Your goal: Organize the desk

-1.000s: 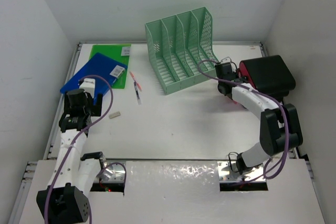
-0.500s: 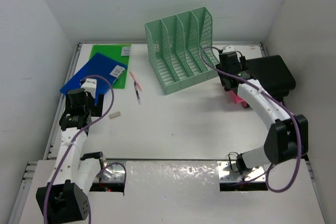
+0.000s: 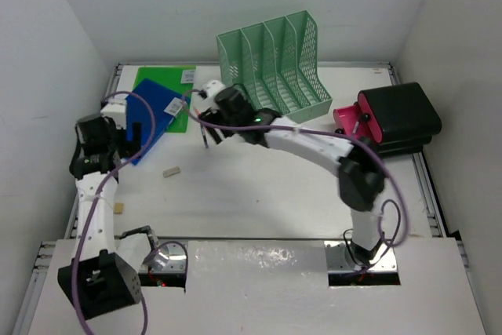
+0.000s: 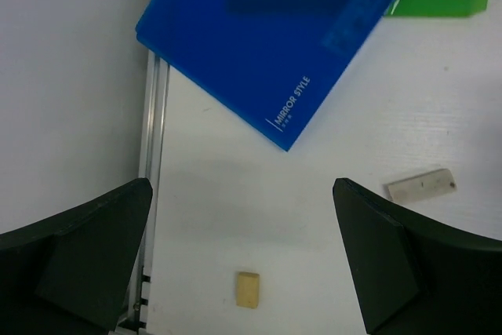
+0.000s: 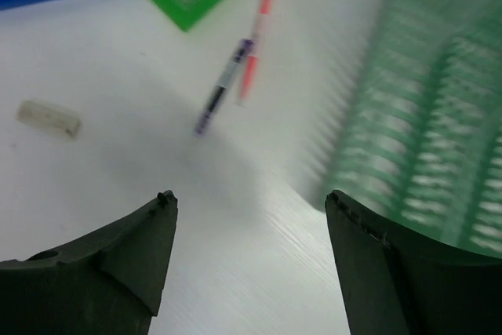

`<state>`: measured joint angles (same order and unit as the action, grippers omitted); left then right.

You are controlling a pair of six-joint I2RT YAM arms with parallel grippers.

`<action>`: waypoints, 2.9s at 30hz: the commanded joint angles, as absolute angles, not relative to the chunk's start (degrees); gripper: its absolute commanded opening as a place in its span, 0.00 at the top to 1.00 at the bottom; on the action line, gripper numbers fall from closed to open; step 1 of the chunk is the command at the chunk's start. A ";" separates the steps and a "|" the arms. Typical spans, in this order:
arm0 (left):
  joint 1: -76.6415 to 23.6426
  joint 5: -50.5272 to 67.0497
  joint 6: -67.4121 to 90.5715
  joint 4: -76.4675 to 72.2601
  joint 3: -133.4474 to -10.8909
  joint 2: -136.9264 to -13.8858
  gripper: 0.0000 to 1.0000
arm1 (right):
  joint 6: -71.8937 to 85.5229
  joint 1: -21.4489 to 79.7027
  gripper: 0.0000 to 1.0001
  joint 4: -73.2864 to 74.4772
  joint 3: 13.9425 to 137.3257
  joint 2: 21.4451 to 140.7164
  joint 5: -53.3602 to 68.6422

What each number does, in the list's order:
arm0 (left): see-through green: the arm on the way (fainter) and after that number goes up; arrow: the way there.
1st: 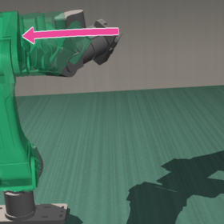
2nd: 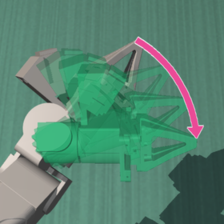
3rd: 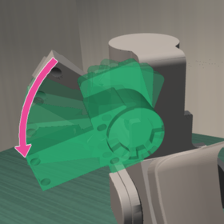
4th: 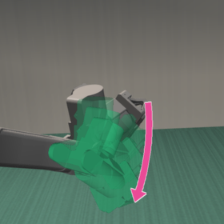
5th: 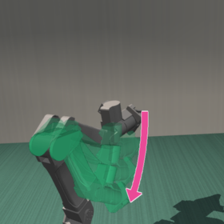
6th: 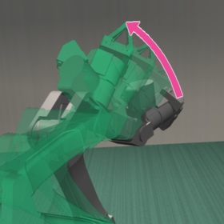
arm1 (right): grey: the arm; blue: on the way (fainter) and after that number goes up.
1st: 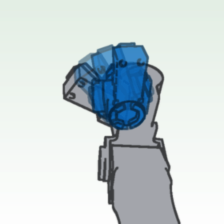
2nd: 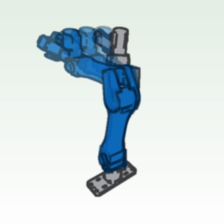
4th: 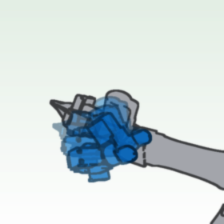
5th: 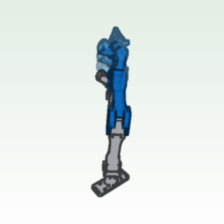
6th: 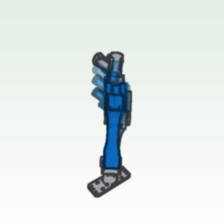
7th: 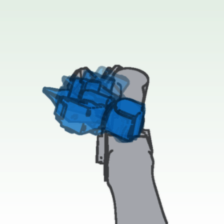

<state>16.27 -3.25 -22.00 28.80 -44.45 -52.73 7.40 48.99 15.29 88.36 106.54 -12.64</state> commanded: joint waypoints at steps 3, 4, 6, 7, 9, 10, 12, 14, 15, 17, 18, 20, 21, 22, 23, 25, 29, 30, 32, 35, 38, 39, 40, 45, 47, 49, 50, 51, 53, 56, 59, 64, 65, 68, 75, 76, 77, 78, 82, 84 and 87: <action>28.36 7.65 -23.20 30.59 -47.47 -59.05 0.00 | 14.06 51.67 0.28 15.90 106.15 127.21 -13.08; 28.82 6.78 -23.29 29.72 -46.94 -59.41 0.00 | 14.06 51.85 0.29 16.26 108.52 127.27 -13.10; 29.18 4.41 -23.29 27.08 -44.49 -59.68 0.01 | 14.41 52.38 0.31 16.70 114.50 134.01 -14.76; 29.18 4.31 -23.29 26.37 -43.69 -59.33 0.00 | 14.94 52.38 0.33 16.79 116.00 137.77 -16.07; 29.18 4.57 -23.38 24.70 -41.67 -58.37 0.00 | 15.64 52.38 0.36 18.10 120.22 140.87 -18.88; 29.18 4.92 -23.47 24.00 -41.23 -58.10 0.00 | 15.73 52.38 0.38 18.54 121.63 142.89 -22.12; 29.18 5.45 -24.08 23.64 -40.52 -57.48 0.00 | 15.56 52.38 0.44 17.85 121.12 143.79 -23.64; 29.18 5.28 -24.61 22.94 -40.34 -57.22 0.00 | 15.90 52.38 0.55 17.14 120.15 144.49 -21.81; 29.18 5.01 -24.70 22.68 -40.25 -57.13 0.00 | 17.21 52.38 0.57 17.31 120.06 144.75 -20.84; 29.18 4.14 -24.96 21.62 -40.17 -57.48 0.01 | 19.32 52.38 0.63 18.28 119.53 145.46 -19.34; 29.18 3.96 -24.96 21.45 -40.25 -57.57 0.00 | 19.86 52.38 0.66 18.28 118.05 145.46 -19.16; 29.18 3.69 -24.96 21.44 -40.60 -57.83 0.00 | 21.17 52.38 0.74 18.28 116.20 144.59 -18.64; 29.18 3.78 -24.96 21.62 -40.69 -57.83 0.00 | 21.53 52.38 0.77 18.37 113.76 144.06 -18.37; 29.18 3.78 -25.13 21.71 -40.69 -57.66 0.00 | 21.88 52.38 0.80 18.20 112.08 143.27 -18.11; 29.18 3.87 -25.14 21.62 -40.69 -57.48 0.00 | 22.49 52.38 0.84 17.67 110.23 141.17 -17.58; 29.18 4.13 -25.14 21.71 -40.52 -56.96 0.00 | 23.02 52.47 0.94 15.48 103.56 137.22 -17.05; 29.18 4.74 -24.87 22.15 -40.43 -56.52 0.01 | 22.42 52.82 1.00 13.01 92.92 130.89 -15.48; 29.18 4.83 -24.87 22.32 -40.43 -56.43 0.00 | 21.98 52.82 1.00 12.66 89.07 129.74 -14.60; 29.18 5.18 -24.87 22.94 -40.52 -56.08 0.00 | 20.57 52.91 1.00 12.92 83.10 126.06 -12.32; 29.18 5.62 -25.31 23.38 -40.26 -55.29 0.00 | 18.20 54.31 1.00 14.93 75.97 121.14 -11.78; 29.18 6.06 -25.40 23.73 -40.43 -54.84 0.00 | 16.96 55.19 1.00 15.74 70.24 117.09 -9.51; 29.18 6.41 -25.40 23.73 -40.60 -54.84 0.00 | 17.05 55.20 1.00 14.08 68.31 115.42 -8.45; 29.18 6.76 -25.40 24.08 -40.87 -54.84 0.00 | 17.31 55.20 1.00 12.15 63.85 113.31 -7.57; 29.18 8.70 -25.93 25.84 -42.18 -55.37 0.01 | 13.20 55.20 1.00 7.37 60.20 97.77 -7.55; 29.18 8.61 -26.01 26.37 -42.54 -55.28 0.00 | 10.65 54.93 1.00 10.44 62.48 94.67 -8.70; 29.18 8.61 -26.28 26.54 -42.45 -54.93 0.01 | 6.87 53.97 1.00 13.26 64.24 90.63 -11.50; 29.18 8.61 -26.54 26.63 -42.36 -54.84 0.00 | 5.90 53.09 1.00 15.45 64.51 89.22 -12.99; 29.18 8.61 -26.63 26.63 -42.28 -54.41 0.01 | 4.50 52.13 1.00 16.34 64.51 87.73 -14.83; 29.18 8.61 -26.98 26.63 -41.84 -53.88 0.00 | 4.13 47.23 1.00 17.92 62.94 82.55 -20.02; 29.18 8.79 -27.42 26.54 -41.49 -53.61 0.01 | 3.96 40.01 1.00 21.77 60.56 76.30 -35.20; 29.18 9.57 -27.33 25.75 -40.78 -53.70 0.00 | 3.43 30.35 1.00 23.64 58.10 73.30 -40.78; 29.18 10.98 -26.81 24.79 -40.60 -54.84 0.00 | -1.65 18.38 1.00 20.84 55.81 75.92 -43.07; 29.18 11.07 -26.81 24.87 -40.78 -55.02 0.00 | -2.97 16.98 1.00 20.83 56.68 76.72 -40.20; 29.18 10.81 -27.16 25.22 -41.04 -55.11 0.01 | -3.08 13.72 1.00 20.83 57.57 79.35 -37.88; 29.18 10.37 -27.77 25.49 -40.52 -53.97 0.00 | -2.55 12.30 1.00 17.49 56.25 85.94 -37.44; 29.18 10.11 -27.95 25.58 -40.52 -53.79 0.00 | -2.72 12.30 1.00 17.14 56.34 86.57 -37.53; 29.18 10.02 -28.04 25.66 -40.52 -53.88 0.00 | -2.90 12.22 1.00 16.88 56.51 87.18 -37.53; 29.09 9.93 -28.21 25.75 -40.69 -53.88 0.00 | -2.99 12.22 1.00 16.79 56.60 88.06 -37.70; 29.18 9.67 -28.21 25.66 -40.61 -53.88 0.00 | -3.34 12.30 0.99 16.17 57.04 89.03 -38.32; 29.18 9.76 -28.13 25.75 -40.52 -54.05 0.00 | -2.90 12.30 0.83 17.57 58.53 89.21 -38.58; 29.18 9.84 -27.95 25.66 -40.52 -54.40 0.00 | -2.55 12.48 0.61 19.77 60.20 88.42 -39.46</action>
<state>28.97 9.43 -27.62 27.20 -40.05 -55.07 -2.87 12.49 19.57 56.84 89.62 -37.63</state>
